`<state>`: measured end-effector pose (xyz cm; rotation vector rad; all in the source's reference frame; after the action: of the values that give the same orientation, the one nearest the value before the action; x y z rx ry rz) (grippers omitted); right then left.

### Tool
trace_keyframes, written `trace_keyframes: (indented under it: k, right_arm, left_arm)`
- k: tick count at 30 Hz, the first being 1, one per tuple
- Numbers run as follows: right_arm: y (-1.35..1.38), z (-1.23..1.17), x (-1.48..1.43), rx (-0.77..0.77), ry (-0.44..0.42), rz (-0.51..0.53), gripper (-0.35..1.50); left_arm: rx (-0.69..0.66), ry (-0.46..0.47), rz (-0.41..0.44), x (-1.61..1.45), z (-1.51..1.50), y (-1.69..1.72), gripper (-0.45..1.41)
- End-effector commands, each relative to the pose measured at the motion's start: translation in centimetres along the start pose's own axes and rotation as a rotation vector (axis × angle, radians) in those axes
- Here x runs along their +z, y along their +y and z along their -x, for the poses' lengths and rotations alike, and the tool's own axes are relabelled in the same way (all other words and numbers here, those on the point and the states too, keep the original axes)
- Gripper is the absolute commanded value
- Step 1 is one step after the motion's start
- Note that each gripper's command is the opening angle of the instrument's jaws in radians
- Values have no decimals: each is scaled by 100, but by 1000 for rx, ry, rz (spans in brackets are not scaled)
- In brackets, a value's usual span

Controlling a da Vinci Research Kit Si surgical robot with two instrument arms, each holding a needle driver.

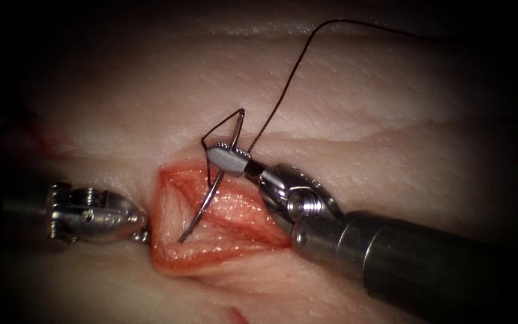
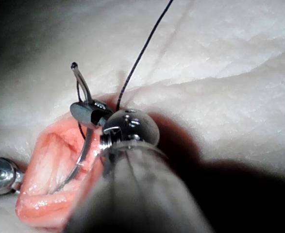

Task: Wound Closure

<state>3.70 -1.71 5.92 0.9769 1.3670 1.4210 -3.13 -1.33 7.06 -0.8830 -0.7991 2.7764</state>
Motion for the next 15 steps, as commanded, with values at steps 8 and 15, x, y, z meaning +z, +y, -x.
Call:
trace_keyframes:
  k: [8, 15]
  right_arm:
    - [-7, 14, 23, 72, -36, -39, -35]
    - [-8, -10, 13, 92, 3, -32, -35]
  left_arm:
    - [-2, 1, -2, 9, -5, -5, -45]
    - [2, 1, 1, 7, -2, -3, -45]
